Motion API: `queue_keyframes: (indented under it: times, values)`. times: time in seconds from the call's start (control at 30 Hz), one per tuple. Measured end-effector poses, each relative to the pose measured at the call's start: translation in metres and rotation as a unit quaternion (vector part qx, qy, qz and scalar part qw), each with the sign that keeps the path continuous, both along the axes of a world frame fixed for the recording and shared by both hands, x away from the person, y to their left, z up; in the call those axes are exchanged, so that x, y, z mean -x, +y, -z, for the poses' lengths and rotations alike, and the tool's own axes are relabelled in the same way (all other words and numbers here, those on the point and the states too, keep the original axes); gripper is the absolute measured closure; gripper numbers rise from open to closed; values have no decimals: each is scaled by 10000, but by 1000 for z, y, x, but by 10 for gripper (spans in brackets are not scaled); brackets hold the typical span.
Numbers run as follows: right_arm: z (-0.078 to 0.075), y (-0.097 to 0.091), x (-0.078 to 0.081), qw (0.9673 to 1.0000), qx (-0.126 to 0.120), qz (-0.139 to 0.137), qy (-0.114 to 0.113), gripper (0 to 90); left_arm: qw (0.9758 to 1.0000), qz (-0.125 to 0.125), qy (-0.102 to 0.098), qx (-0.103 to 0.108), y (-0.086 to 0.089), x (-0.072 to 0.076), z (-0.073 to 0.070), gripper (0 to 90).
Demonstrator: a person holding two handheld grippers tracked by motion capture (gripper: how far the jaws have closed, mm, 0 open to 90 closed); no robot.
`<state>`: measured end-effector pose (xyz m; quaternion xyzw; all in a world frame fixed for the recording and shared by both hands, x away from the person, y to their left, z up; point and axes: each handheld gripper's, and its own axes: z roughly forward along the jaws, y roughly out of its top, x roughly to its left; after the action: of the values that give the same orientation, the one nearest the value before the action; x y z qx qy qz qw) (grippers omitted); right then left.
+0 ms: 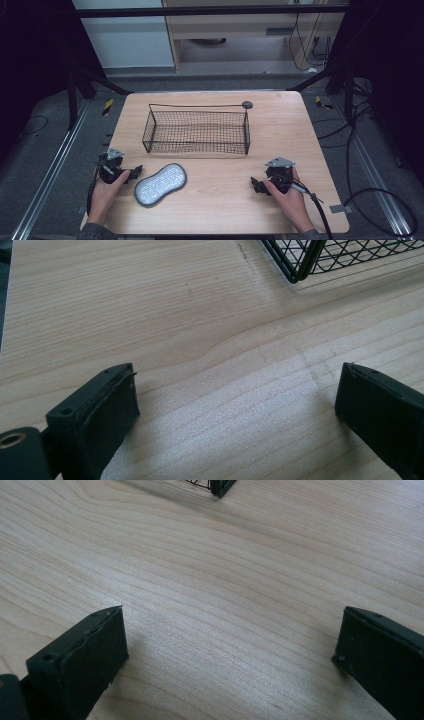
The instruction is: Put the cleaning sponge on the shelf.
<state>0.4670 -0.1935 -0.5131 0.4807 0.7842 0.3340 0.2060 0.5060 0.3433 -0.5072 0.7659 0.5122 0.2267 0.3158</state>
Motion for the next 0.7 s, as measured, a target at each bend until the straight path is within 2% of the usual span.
queue_keyframes:
  times: [0.2, 0.27, 0.3, 0.33, 0.47, 0.5, 0.53, 0.57, 0.7]
  values:
    - [0, 0, -1, 10000, 9, -3, -4, 4, 10000, 48, -5, 32, -1, -1, 0, 27]
    - [0, 0, -1, 10000, 10, 2, -7, 4, 9996, 213, -192, -13, -4, 3, -7, 56]
    - [0, 0, -1, 10000, 10, 2, -7, 4, 9996, 213, -192, -13, -4, 3, -7, 55]
    - [0, 0, -1, 10000, 9, 6, -7, 4, 9988, 372, -323, -37, -7, 8, -14, 49]
    - [0, 0, -1, 10000, 10, 22, -10, 4, 9986, 402, -332, 13, -7, 14, -21, 34]
    - [0, 0, -1, 10000, 10, 22, -10, 4, 9985, 450, -313, 31, -8, 16, -24, 34]
    - [0, 1, 0, 10000, 10, 25, -8, 4, 9976, 587, -324, 158, -10, 19, -30, 32]
    - [0, 1, 0, 10000, 9, 26, -8, 4, 9971, 660, -341, 194, -12, 21, -32, 30]
    - [0, 1, -1, 10000, 6, 25, -2, 4, 9957, 833, -390, 86, -24, 26, -41, 28]
